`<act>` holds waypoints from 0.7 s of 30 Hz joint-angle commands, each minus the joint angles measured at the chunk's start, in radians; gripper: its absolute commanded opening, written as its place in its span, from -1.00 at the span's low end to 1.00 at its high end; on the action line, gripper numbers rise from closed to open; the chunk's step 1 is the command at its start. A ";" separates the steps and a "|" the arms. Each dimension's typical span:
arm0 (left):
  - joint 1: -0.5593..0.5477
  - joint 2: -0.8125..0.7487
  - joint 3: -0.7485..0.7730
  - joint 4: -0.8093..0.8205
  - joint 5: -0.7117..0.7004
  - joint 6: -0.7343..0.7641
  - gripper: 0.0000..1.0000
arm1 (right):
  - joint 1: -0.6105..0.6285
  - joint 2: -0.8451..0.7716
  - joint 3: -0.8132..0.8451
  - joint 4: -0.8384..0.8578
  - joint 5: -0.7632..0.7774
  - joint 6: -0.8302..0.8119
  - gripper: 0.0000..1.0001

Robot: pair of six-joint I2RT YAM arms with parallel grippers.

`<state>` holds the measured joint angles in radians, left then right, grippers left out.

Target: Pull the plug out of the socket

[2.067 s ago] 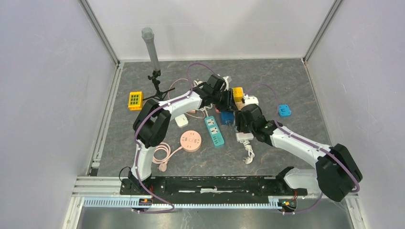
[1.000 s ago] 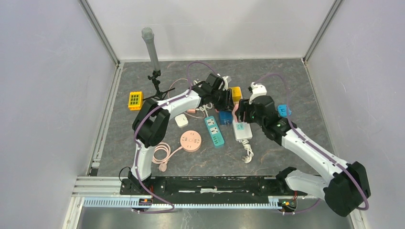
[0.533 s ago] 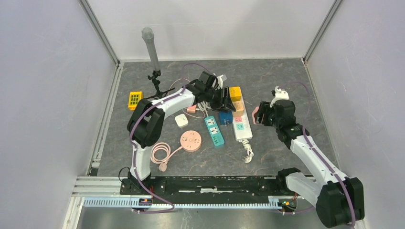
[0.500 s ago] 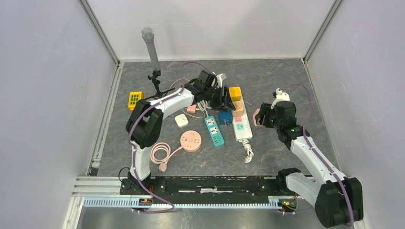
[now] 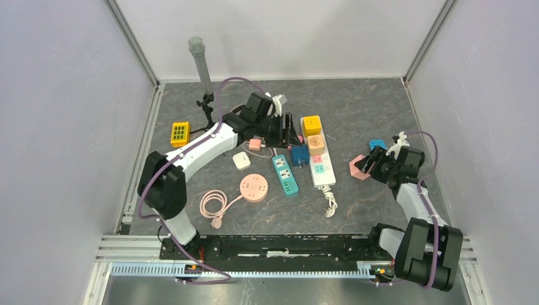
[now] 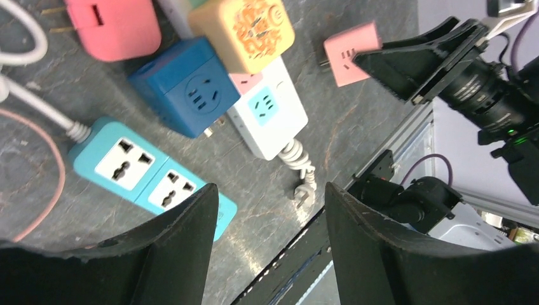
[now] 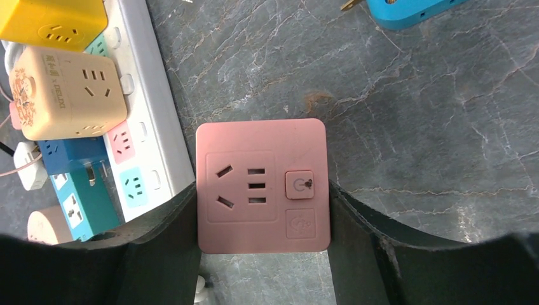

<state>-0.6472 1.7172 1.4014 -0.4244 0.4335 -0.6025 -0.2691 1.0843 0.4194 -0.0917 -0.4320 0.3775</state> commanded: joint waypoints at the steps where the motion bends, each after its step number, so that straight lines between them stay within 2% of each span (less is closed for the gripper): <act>1: -0.002 -0.063 -0.025 -0.064 -0.064 0.062 0.37 | -0.028 0.002 0.009 0.033 -0.070 -0.009 -0.18; 2: -0.002 -0.065 -0.024 -0.074 -0.076 0.066 0.37 | -0.027 0.001 0.015 0.021 -0.043 -0.012 -0.02; 5: -0.002 -0.071 -0.025 -0.079 -0.082 0.070 0.37 | -0.030 -0.012 0.033 -0.014 0.026 -0.028 0.31; 11: -0.003 -0.071 -0.027 -0.079 -0.089 0.067 0.38 | -0.029 -0.052 0.063 -0.055 0.138 -0.038 0.75; 16: -0.003 -0.076 -0.024 -0.083 -0.102 0.070 0.38 | -0.029 -0.080 0.082 -0.073 0.187 -0.050 0.89; 21: -0.003 -0.077 -0.022 -0.091 -0.122 0.070 0.38 | -0.027 -0.129 0.106 -0.087 0.221 -0.049 0.90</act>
<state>-0.6472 1.6852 1.3746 -0.5102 0.3374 -0.5743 -0.2958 1.0012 0.4698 -0.1741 -0.2626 0.3389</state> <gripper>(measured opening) 0.689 0.957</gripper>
